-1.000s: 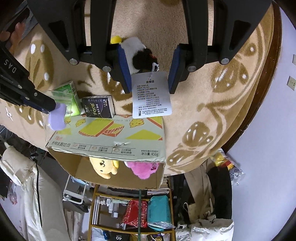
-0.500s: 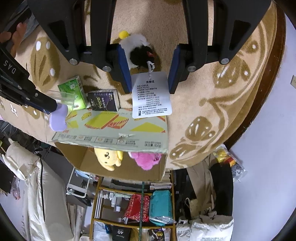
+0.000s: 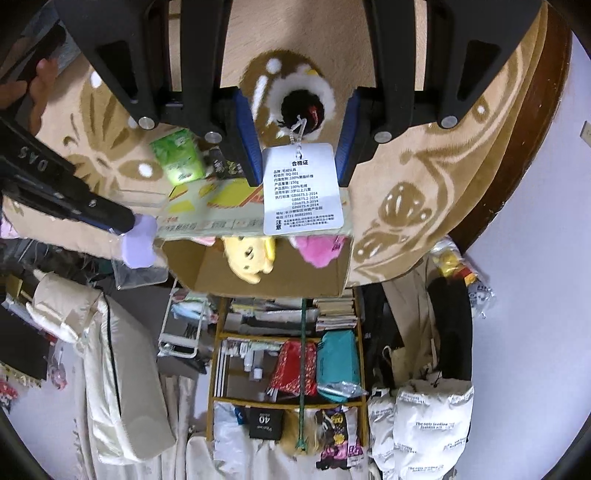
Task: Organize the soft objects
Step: 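Carry the chick plush with the left tool and the lavender packet with the right tool into the box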
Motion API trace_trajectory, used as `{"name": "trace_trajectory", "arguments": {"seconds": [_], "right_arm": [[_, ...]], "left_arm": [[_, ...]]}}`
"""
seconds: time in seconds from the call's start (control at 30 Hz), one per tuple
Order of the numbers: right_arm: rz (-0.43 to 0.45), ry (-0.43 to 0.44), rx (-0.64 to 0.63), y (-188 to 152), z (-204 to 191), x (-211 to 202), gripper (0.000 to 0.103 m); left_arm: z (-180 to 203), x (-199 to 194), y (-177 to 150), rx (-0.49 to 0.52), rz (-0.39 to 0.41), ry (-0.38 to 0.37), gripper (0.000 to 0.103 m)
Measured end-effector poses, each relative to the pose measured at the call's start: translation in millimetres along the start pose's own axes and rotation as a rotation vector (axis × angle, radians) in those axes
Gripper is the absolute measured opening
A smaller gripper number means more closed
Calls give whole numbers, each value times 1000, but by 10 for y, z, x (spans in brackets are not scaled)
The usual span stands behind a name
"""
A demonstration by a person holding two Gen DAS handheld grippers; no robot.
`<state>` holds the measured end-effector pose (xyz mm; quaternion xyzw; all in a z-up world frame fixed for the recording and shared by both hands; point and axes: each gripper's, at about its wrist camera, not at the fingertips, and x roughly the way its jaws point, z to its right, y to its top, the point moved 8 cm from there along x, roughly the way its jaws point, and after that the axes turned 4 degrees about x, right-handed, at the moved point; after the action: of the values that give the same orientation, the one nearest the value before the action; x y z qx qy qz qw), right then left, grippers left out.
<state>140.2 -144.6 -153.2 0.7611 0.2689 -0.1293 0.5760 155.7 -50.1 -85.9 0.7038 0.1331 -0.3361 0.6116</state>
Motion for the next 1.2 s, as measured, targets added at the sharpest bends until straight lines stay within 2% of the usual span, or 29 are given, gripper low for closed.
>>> {"name": "trace_trajectory", "arguments": {"seconds": [0.17, 0.47, 0.67, 0.8, 0.97, 1.2], "right_arm": [[25, -14, -10, 130, 26, -28, 11], [67, -18, -15, 410, 71, 17, 11], [89, -19, -28, 627, 100, 116, 11], [83, -23, -31, 733, 172, 243, 11], [68, -27, -39, 820, 264, 427, 11], [37, -84, -79, 758, 361, 662, 12]], "left_arm": [[64, -138, 251, 13, 54, -4, 38], [140, -260, 886, 24, 160, 2, 38], [123, -208, 1433, 52, 232, 20, 38], [53, -71, 1704, 17, 245, 14, 38], [26, 208, 1757, 11, 219, 22, 38], [36, 718, 1385, 55, 95, 63, 39]]}}
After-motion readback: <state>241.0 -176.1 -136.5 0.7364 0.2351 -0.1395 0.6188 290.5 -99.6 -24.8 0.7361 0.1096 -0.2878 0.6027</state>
